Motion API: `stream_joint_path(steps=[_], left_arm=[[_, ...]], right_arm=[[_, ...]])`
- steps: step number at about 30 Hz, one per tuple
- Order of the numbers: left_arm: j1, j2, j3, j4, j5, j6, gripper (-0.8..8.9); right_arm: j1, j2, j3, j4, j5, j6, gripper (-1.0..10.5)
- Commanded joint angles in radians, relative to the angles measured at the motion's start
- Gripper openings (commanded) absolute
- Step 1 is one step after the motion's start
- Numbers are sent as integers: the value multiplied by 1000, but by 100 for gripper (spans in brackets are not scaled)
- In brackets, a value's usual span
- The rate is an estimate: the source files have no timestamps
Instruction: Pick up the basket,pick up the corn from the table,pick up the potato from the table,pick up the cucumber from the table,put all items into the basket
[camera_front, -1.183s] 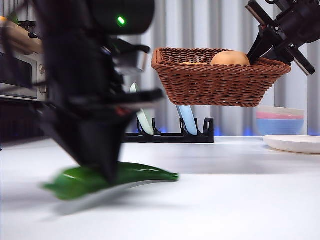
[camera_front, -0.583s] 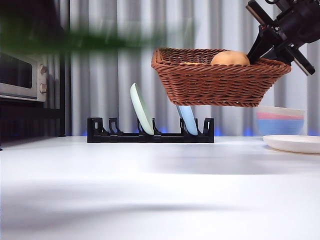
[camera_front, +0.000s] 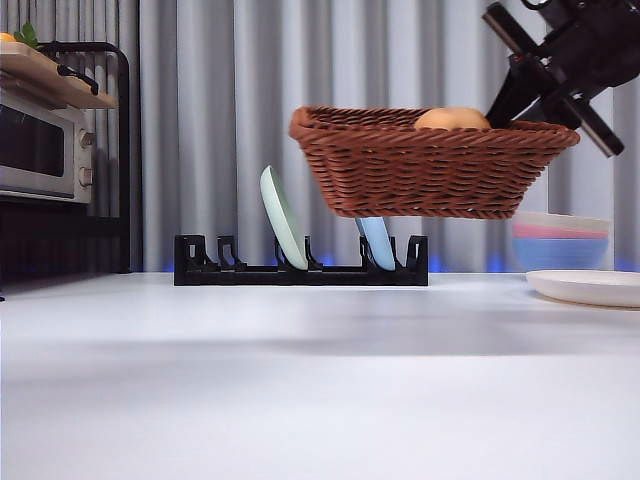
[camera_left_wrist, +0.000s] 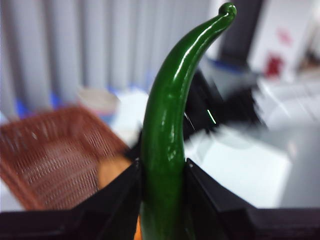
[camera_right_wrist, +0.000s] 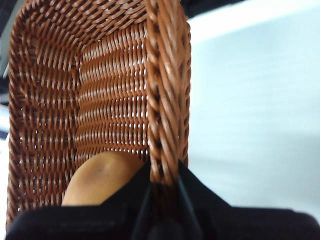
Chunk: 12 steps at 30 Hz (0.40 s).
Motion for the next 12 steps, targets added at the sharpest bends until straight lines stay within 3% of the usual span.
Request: stream_joint_path(steps=[1, 5, 12], left_arm=[[5, 76, 8, 47, -58, -70, -9], [21, 195, 79, -33, -144, -65, -9], [57, 438, 316, -378, -253, 27, -9]], right_arm=[[39, -14, 14, 11, -12, 16, -11], [100, -14, 14, 5, -11, 16, -11], [203, -14, 14, 4, -4, 16, -11]])
